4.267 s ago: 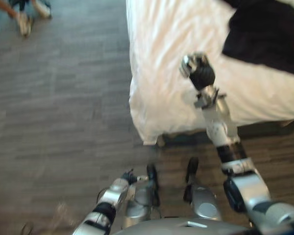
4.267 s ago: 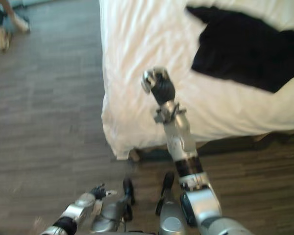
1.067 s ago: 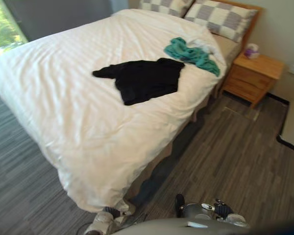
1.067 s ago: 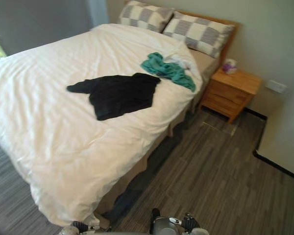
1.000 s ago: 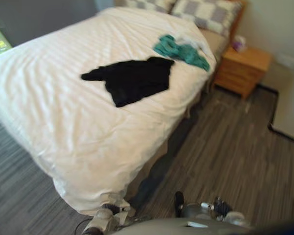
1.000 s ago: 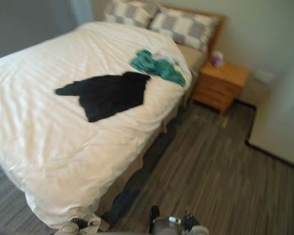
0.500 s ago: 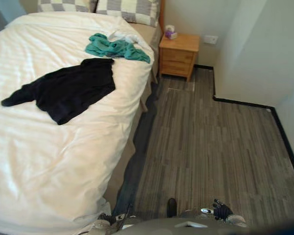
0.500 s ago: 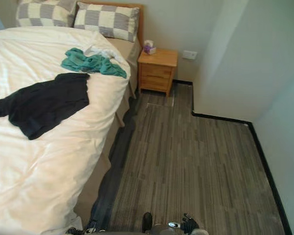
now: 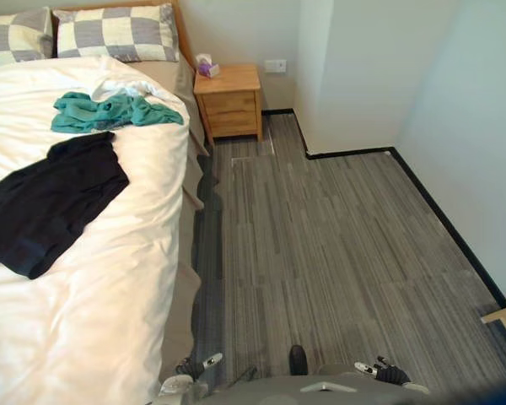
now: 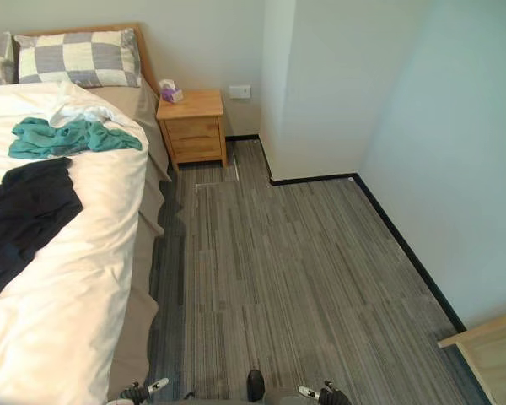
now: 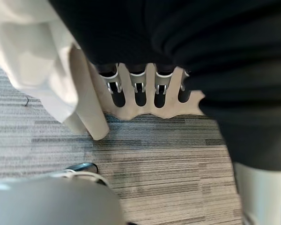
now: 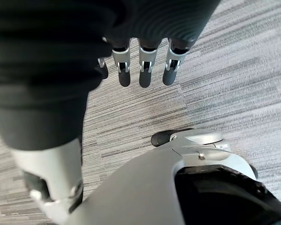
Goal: Tidy the bed and pick cloth on bed and put in laundry
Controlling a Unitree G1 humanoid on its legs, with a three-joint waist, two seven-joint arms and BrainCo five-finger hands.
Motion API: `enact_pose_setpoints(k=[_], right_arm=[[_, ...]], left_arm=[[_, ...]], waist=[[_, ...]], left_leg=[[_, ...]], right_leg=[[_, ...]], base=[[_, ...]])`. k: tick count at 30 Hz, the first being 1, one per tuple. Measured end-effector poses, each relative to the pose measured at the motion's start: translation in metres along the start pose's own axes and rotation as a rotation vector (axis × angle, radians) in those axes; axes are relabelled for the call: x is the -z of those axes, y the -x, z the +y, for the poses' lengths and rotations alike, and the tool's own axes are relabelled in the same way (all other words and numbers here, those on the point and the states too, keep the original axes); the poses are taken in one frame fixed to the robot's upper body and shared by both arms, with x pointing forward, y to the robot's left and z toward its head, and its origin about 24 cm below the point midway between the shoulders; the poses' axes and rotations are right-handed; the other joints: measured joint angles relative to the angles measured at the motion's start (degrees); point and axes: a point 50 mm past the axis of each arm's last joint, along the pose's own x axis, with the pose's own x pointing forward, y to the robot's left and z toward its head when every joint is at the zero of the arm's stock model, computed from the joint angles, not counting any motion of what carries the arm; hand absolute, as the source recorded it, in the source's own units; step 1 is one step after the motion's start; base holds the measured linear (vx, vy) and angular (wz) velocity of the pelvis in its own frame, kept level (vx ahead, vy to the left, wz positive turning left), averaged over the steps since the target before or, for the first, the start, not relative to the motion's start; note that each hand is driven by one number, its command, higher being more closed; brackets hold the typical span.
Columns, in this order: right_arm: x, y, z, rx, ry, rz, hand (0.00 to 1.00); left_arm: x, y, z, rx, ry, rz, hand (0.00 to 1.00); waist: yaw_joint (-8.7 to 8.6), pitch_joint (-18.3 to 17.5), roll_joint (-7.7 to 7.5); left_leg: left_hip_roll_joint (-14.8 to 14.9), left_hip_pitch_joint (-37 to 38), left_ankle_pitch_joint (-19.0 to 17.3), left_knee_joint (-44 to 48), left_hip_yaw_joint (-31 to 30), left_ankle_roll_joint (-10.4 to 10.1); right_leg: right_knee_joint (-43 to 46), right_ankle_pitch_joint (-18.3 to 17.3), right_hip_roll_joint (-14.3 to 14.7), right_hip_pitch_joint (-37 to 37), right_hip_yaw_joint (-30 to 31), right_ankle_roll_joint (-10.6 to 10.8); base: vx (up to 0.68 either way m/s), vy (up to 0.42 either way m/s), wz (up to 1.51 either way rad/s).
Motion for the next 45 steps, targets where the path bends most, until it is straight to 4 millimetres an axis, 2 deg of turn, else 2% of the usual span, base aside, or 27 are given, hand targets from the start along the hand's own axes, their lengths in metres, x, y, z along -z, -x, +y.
enact_pose_setpoints(k=[2,3,11,13,14,18,21,22,23,25,26,27,28,30,33,36,37,39,40,41,42,43,44,45], right_arm=[[0.003,0.000,0.000,-0.001,-0.020,0.015,0.00],[0.004,-0.001,0.002,-0.025,-0.026,0.036,0.00],[0.008,0.001,0.002,-0.015,-0.064,0.019,0.00],[0.009,0.001,0.005,-0.018,-0.086,-0.006,0.00],[0.009,0.001,0.005,-0.012,-0.103,-0.027,0.00],[0.011,0.004,0.003,0.005,-0.146,-0.076,0.00],[0.011,0.006,0.001,0.003,-0.148,-0.115,0.00],[0.011,0.006,0.002,-0.002,-0.141,-0.118,0.00],[0.010,0.005,0.003,-0.012,-0.119,-0.119,0.00],[0.007,0.005,0.006,-0.033,-0.088,-0.126,0.00],[0.003,0.005,0.006,-0.050,-0.048,-0.142,0.00],[0.001,0.006,0.004,-0.050,-0.028,-0.150,0.00],[-0.002,0.006,0.002,-0.049,-0.022,-0.163,0.00],[-0.004,0.007,0.003,-0.052,-0.017,-0.178,0.00],[-0.007,0.008,0.007,-0.056,0.001,-0.195,0.00],[-0.012,0.008,0.014,-0.052,-0.001,-0.233,0.00],[-0.012,0.008,0.015,-0.045,-0.003,-0.239,0.00],[-0.012,0.010,0.015,-0.031,0.008,-0.256,0.00],[-0.012,0.011,0.015,-0.029,0.014,-0.261,0.00],[-0.012,0.012,0.015,-0.019,0.018,-0.268,0.00],[-0.012,0.012,0.014,-0.009,0.018,-0.268,0.00],[-0.011,0.012,0.015,-0.007,0.017,-0.263,0.00],[-0.010,0.011,0.017,-0.010,0.032,-0.252,0.00],[-0.009,0.011,0.019,-0.010,0.034,-0.247,0.00]], left_arm=[[-0.001,0.000,0.000,0.001,-0.002,0.001,0.00],[0.008,0.000,0.004,-0.004,0.008,0.050,0.00],[0.007,-0.001,0.005,0.018,0.013,0.035,0.00],[0.005,-0.001,0.004,0.053,0.038,0.017,0.00],[0.007,0.000,0.005,0.079,0.064,0.012,0.00],[0.009,0.000,0.005,0.139,0.106,0.000,0.00],[0.012,0.001,0.005,0.170,0.142,0.011,0.00],[0.012,0.001,0.005,0.171,0.142,0.012,0.00],[0.014,0.001,0.008,0.167,0.145,0.017,0.00],[0.011,0.001,0.011,0.156,0.185,-0.004,0.00],[0.009,0.002,0.008,0.157,0.224,-0.021,0.00],[0.009,0.002,0.009,0.153,0.244,-0.025,0.00],[0.010,0.003,0.006,0.149,0.280,-0.031,0.00],[0.011,0.005,0.004,0.140,0.296,-0.033,0.00],[0.011,0.006,0.004,0.135,0.303,-0.048,0.00],[0.008,0.006,0.008,0.128,0.342,-0.085,0.00],[0.007,0.007,0.009,0.128,0.354,-0.093,0.00],[0.010,0.008,0.009,0.138,0.396,-0.105,0.00],[0.011,0.008,0.009,0.144,0.411,-0.107,0.00],[0.015,0.009,0.009,0.149,0.432,-0.112,0.00],[0.020,0.011,0.009,0.160,0.438,-0.114,0.00],[0.021,0.011,0.010,0.159,0.443,-0.119,0.00],[0.020,0.011,0.012,0.164,0.454,-0.135,0.00],[0.019,0.011,0.013,0.162,0.457,-0.149,0.00]], waist=[[0.04,-0.2,0.31],[0.06,-1.1,-1.43],[-0.01,-0.4,-1.72],[0.04,0.3,-1.38],[0.07,0.6,-1.73],[0.23,1.0,-1.43],[0.19,1.3,-0.67],[0.19,1.3,-0.63],[0.33,1.3,-0.73],[0.26,1.4,-1.55],[0.30,2.1,-0.87],[0.46,2.1,-0.52],[1.90,2.5,-0.28],[2.02,2.6,-0.29],[3.09,2.9,-0.93],[3.39,4.1,-2.40],[3.38,4.2,-2.55],[3.30,4.4,-2.47],[3.21,4.4,-2.44],[3.04,4.4,-2.34],[3.03,4.2,-1.92],[2.98,3.9,-1.61],[3.40,4.0,-2.58],[3.62,3.9,-2.75]], left_leg=[[-0.2,0.1,0.3,0.0,-0.5,0.2],[-0.7,-0.2,0.6,0.7,-3.2,0.5],[-0.9,-0.6,0.6,0.8,-4.6,0.5],[-0.9,-0.8,0.6,0.8,-4.8,0.5],[-0.8,-1.4,0.5,0.7,-5.0,0.2],[0.0,-2.6,-0.6,-0.3,-4.6,-1.7],[2.2,-2.5,-1.8,0.2,-3.9,-3.6],[2.7,-2.4,-1.7,1.0,-3.7,-3.4],[3.6,-3.9,-1.5,4.5,-3.0,-3.1],[5.5,-9.8,-1.5,18.1,-2.7,-3.1],[7.8,-15.2,-0.3,31.3,-2.8,-2.7],[8.7,-18.0,0.3,37.3,-3.1,-1.9],[9.3,-21.3,-1.1,44.9,-3.3,-0.5],[8.8,-25.1,-2.3,50.1,-4.7,-0.5],[7.5,-29.5,-2.6,46.3,-3.9,-0.9],[4.8,-32.6,-1.8,35.2,0.5,-0.6],[4.3,-33.4,-0.6,31.3,2.0,-0.6],[3.9,-34.3,4.5,20.9,5.0,-0.1],[3.9,-34.3,5.9,18.6,5.4,-0.1],[4.2,-33.9,8.1,15.2,5.8,-0.2],[5.1,-33.0,10.2,13.5,7.0,0.3],[5.0,-32.7,12.3,14.6,8.3,2.1],[4.1,-33.2,9.6,18.0,9.8,4.7],[3.4,-33.4,6.5,20.0,10.1,5.4]], right_leg=[[0.0,-0.1,0.1,0.1,0.0,-0.1],[-0.1,-1.3,-1.1,-0.6,-2.2,-0.2],[-0.1,-1.4,-1.5,-0.6,-3.7,-0.2],[-0.1,-1.4,-1.8,-0.6,-4.4,-0.2],[-0.1,-1.4,-1.9,-1.0,-5.2,-0.2],[0.0,-1.9,-1.7,-2.1,-7.9,-0.3],[0.0,-3.3,0.0,-2.2,-10.0,-1.2],[0.0,-3.6,0.4,-2.2,-10.1,-1.5],[0.0,-4.5,0.8,-2.2,-9.9,-1.8],[1.1,-6.3,0.6,-1.7,-9.9,-2.3],[3.9,-7.9,1.0,-1.1,-8.3,-2.5],[5.2,-9.0,1.1,-1.0,-7.7,-3.3],[7.4,-10.8,0.8,-0.4,-6.1,-4.7],[9.1,-12.1,0.0,2.0,-4.7,-4.7],[8.8,-13.1,-1.7,4.9,-1.3,-3.8],[7.8,-14.9,-5.0,7.0,1.4,-2.3],[7.9,-15.6,-6.0,7.1,1.8,-1.7],[8.4,-19.1,-8.5,7.7,2.5,-0.1],[9.0,-20.2,-9.1,7.9,2.6,0.5],[10.1,-22.8,-10.3,8.4,2.7,2.2],[11.7,-25.7,-11.3,9.1,2.7,3.6],[12.5,-26.9,-12.3,9.7,2.4,4.3],[13.9,-27.4,-13.9,10.2,1.9,4.9],[16.7,-26.5,-14.9,9.6,0.1,5.5]], base=[[0.04,0.072,0.01],[0.02,0.034,0.01],[0.00,0.001,0.06],[0.00,0.052,0.18],[0.01,0.065,0.13],[0.03,0.033,0.01],[0.17,0.012,-0.12],[0.23,-0.011,-0.04],[0.23,-0.036,0.00],[0.22,-0.063,-0.04],[0.20,-0.040,-0.21],[0.29,-0.009,-0.53],[0.33,0.034,-0.66],[0.35,0.050,-0.56],[0.28,0.103,-0.58],[0.29,0.178,-0.47],[0.29,0.203,-0.21],[0.35,0.236,-0.14],[0.44,0.297,-0.09],[0.43,0.302,-0.06],[0.54,0.387,-0.02],[0.52,0.370,-0.10],[0.57,0.348,-0.09],[0.57,0.321,-0.11]])
